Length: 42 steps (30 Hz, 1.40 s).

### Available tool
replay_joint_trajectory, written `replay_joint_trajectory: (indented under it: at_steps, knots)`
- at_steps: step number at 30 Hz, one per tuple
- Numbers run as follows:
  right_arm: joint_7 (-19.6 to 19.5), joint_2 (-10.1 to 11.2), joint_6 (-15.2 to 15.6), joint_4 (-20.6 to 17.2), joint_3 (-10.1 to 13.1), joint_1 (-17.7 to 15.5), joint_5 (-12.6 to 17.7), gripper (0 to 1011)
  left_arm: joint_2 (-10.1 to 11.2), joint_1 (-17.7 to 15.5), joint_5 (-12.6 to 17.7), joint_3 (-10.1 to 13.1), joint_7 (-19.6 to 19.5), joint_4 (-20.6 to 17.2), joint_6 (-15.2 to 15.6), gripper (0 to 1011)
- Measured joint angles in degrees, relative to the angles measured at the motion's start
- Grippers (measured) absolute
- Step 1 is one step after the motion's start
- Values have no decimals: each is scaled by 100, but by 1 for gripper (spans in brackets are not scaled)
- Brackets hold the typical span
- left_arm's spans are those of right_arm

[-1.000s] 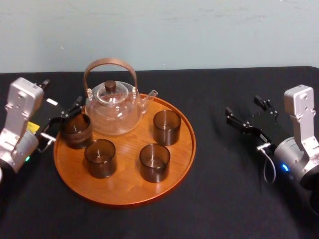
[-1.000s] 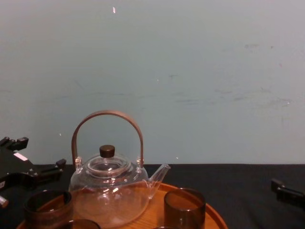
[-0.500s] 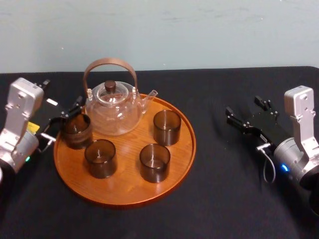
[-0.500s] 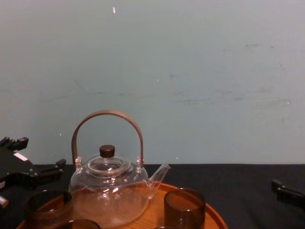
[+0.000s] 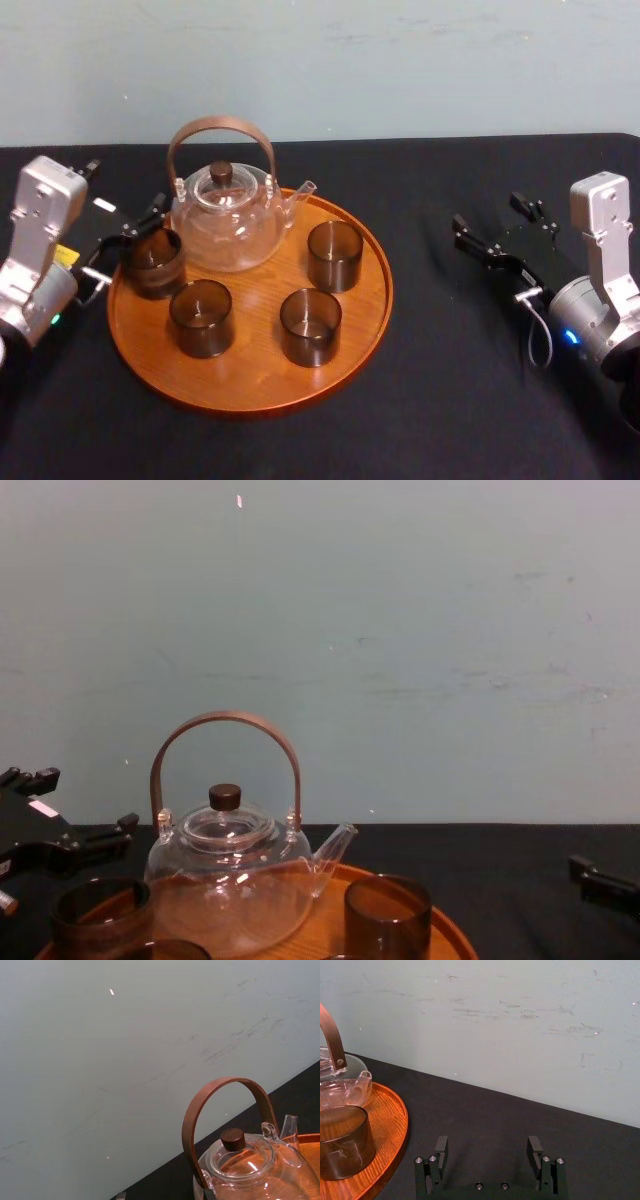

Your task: Pick up the glass from the table and place it on the tray.

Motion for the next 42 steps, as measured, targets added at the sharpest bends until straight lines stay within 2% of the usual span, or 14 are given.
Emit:
replay_joint_trajectory:
  at_steps: [42]
  knots:
    - [0,4,6,-3,-1,0,8,1002,0,0,0,0,0,0,0,1001]
